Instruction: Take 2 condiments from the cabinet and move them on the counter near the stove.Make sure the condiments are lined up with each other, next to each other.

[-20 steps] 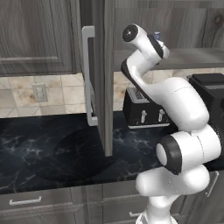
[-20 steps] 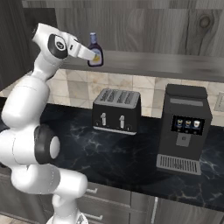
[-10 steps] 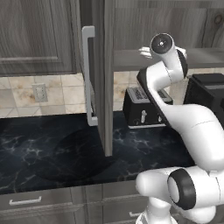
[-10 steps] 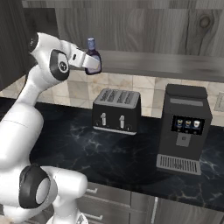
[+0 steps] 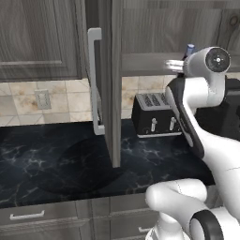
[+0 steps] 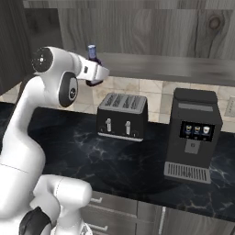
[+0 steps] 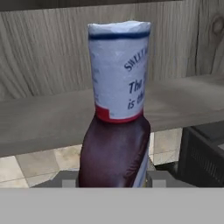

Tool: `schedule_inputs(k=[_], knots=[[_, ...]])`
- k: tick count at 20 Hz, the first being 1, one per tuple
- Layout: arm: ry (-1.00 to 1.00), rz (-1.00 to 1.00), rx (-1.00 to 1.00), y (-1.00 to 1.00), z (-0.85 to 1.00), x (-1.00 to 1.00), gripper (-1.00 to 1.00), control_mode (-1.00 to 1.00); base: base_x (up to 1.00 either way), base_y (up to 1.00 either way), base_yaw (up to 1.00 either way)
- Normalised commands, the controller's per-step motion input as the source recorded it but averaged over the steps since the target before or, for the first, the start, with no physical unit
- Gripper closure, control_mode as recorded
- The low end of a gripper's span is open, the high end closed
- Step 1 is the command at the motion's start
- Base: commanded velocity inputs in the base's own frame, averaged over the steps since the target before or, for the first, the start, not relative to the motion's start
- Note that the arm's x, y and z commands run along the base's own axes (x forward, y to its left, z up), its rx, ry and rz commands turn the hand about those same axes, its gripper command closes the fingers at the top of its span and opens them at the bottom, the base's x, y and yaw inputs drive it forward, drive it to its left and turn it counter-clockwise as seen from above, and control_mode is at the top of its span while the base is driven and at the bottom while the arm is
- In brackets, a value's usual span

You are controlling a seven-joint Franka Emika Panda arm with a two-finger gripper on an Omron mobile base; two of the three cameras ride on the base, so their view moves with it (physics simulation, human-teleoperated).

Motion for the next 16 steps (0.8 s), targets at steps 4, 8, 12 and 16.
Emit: schedule_inputs(k=[4,8,12,16], knots=[[0.00,0.20,0.00,0.00,0.00,-0.09,1.00,-1.00,0.00,0.00,0.00],[0.00,0.08,0.00,0.00,0.00,0.00,1.00,-1.00,0.00,0.00,0.00],[0.00,0.09,0.00,0.00,0.00,-0.14,1.00,-1.00,0.00,0.00,0.00],[0.00,0.10,0.00,0.00,0.00,-0.36,1.00,-1.00,0.00,0.00,0.00]])
